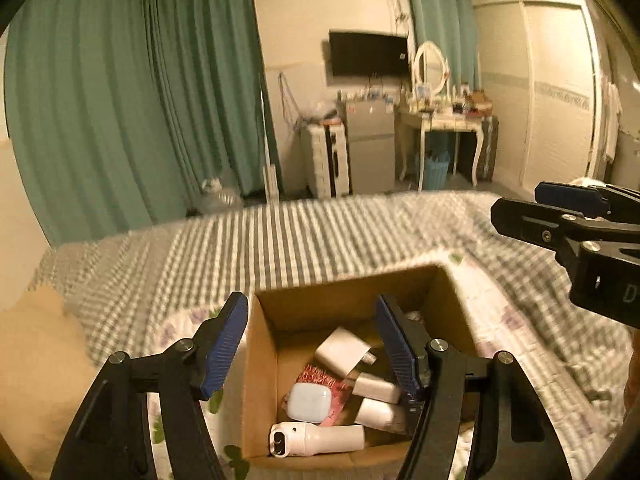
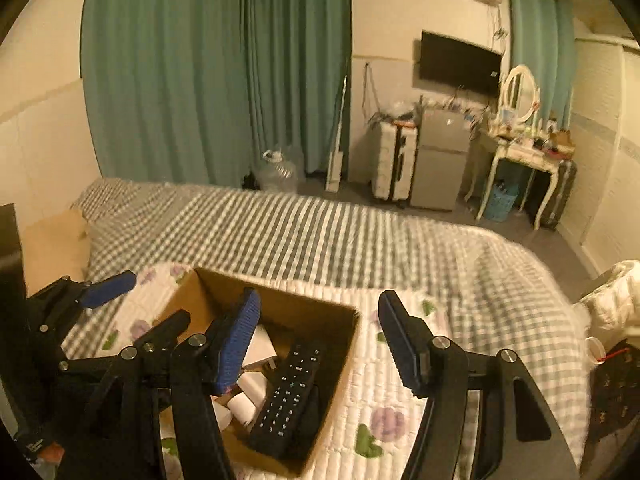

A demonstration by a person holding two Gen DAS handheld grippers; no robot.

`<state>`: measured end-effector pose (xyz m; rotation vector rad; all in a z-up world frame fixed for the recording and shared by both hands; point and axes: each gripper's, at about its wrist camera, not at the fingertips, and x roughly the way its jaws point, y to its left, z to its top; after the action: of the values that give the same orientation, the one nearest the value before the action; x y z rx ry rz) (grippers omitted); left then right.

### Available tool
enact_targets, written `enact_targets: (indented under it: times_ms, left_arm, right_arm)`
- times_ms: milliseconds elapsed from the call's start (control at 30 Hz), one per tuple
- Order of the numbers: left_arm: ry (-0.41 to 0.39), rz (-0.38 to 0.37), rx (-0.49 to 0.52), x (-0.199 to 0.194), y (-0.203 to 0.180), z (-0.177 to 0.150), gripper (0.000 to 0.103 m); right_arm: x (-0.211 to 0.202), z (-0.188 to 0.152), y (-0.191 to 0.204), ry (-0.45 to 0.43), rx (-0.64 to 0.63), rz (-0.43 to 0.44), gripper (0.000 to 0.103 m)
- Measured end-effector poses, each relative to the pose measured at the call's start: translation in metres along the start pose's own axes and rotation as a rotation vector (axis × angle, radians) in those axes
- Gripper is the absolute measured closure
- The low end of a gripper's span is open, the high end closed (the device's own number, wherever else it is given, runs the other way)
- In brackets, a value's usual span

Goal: Organize rigid objects

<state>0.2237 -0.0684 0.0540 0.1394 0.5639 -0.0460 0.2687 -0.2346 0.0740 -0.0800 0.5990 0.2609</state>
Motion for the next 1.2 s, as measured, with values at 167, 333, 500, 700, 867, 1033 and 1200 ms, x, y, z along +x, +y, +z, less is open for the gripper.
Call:
enact_targets:
  times_ms: [167,333,500,700,867,1033,1200]
  left_arm:
    - [-0.091,-0.001,-0.009,-0.07,0.004,0.014,0.03]
    - [-0.185,0.012,-0.026,-0.136,0.013,0.007,0.016]
    - [-0.245,0.02,-0.055,-0.178,0.02,-0.024,0.0]
    - [-0.274,0.01,-0.052,-0.192,0.006,-0.085,0.0]
    - [-0.238,0.071,-0.021,-0.174,-0.014,-0.125,0.0]
    - [-0.206,0.073,-0.078,-0.165,-0.01,-0.145,0.0]
    - [-0.204,0.093,-0.084,-0.165,-0.005,-0.152,0.0]
  right_arm:
    - [-0.074,0.019,0.01,-0.067,-0.007,-0.019,0.042]
    - [-0.144,0.017,0.028,-0.132,-0.019,-0.034,0.042]
    - [-0.199,-0.013,0.045,-0.21,-0.003,-0.048,0.014]
    - [-0.229,-0.095,0.049,-0.322,0.085,-0.12,0.0]
    - [-0.202,-0.151,0.038,-0.26,0.139,-0.172,0.0]
    - [-0.185,-0.185,0.033,-0.221,0.124,-0.151,0.0]
    - [-0.179,-0.195,0.028,-0.217,0.131,-0.142,0.0]
